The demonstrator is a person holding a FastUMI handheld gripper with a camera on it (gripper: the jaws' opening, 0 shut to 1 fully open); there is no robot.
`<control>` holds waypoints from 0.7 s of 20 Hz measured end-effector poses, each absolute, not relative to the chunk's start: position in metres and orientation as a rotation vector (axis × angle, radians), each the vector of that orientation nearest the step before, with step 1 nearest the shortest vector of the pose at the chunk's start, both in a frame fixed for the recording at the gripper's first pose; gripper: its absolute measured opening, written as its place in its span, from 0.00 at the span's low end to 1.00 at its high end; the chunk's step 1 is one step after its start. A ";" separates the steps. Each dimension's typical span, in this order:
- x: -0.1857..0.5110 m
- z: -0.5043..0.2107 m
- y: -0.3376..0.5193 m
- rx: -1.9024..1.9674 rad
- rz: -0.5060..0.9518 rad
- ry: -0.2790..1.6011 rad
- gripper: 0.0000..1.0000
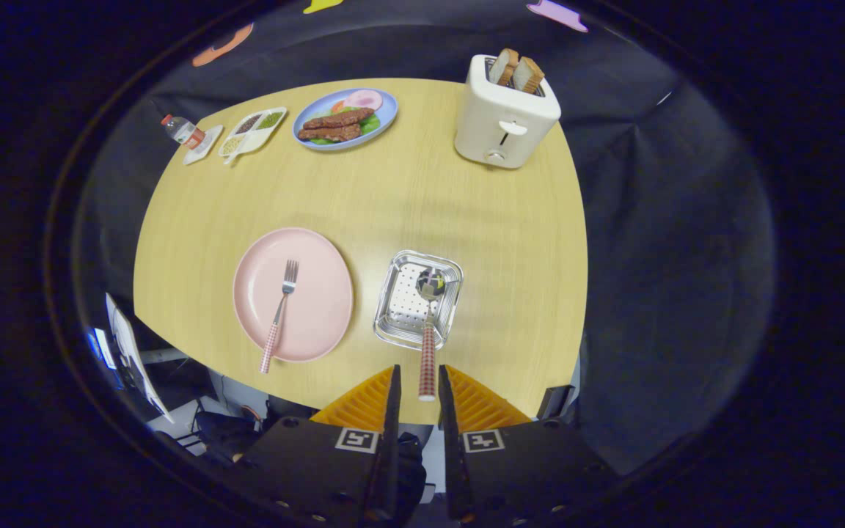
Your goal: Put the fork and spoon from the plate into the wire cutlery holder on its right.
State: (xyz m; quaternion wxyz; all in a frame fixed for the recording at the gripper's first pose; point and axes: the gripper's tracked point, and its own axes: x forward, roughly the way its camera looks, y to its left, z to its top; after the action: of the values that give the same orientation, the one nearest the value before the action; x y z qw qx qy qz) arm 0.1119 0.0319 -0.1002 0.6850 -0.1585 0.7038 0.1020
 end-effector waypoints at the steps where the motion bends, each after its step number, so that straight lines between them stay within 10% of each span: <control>1: 0.111 -0.098 0.037 -0.345 0.237 1.558 0.30; 9: 0.085 -0.096 0.107 -0.178 0.320 1.363 0.74; 14: 0.014 -0.134 0.164 -0.128 0.411 1.426 0.75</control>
State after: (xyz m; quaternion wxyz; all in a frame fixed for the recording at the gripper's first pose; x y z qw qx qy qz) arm 0.0144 0.1640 -0.1337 0.7352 -0.0583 0.6489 0.1871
